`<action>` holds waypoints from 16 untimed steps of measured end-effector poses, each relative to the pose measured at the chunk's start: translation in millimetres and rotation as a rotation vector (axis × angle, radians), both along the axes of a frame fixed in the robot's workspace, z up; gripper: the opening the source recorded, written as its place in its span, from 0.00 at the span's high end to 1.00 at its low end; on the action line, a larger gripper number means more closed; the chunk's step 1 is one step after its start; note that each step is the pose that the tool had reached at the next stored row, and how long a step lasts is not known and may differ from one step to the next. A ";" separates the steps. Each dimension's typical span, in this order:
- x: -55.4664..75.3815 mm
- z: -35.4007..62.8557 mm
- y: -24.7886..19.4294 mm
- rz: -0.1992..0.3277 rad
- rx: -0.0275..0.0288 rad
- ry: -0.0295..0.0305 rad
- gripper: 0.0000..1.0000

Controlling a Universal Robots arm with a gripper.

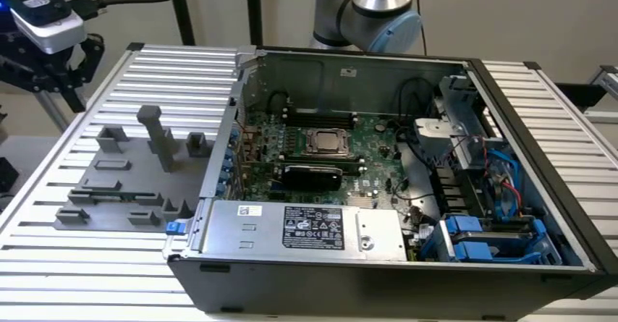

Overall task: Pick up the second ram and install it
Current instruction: 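Pick up the second ram and move it above second insertion slot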

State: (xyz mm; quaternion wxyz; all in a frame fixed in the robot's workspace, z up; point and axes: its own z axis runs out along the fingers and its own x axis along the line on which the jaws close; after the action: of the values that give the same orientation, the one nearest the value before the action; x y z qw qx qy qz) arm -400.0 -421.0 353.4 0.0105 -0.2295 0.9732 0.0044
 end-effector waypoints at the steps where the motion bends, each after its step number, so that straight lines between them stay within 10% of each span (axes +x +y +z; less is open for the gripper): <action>1: 0.0 -0.9 0.0 0.020 0.0000 0.0000 1.00; 16: 0.0 -12.3 0.0 0.292 0.0001 0.0065 1.00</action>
State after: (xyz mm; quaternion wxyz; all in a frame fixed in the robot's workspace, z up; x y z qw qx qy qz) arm -400.0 -421.0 341.1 0.0066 -0.3687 0.9295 0.0067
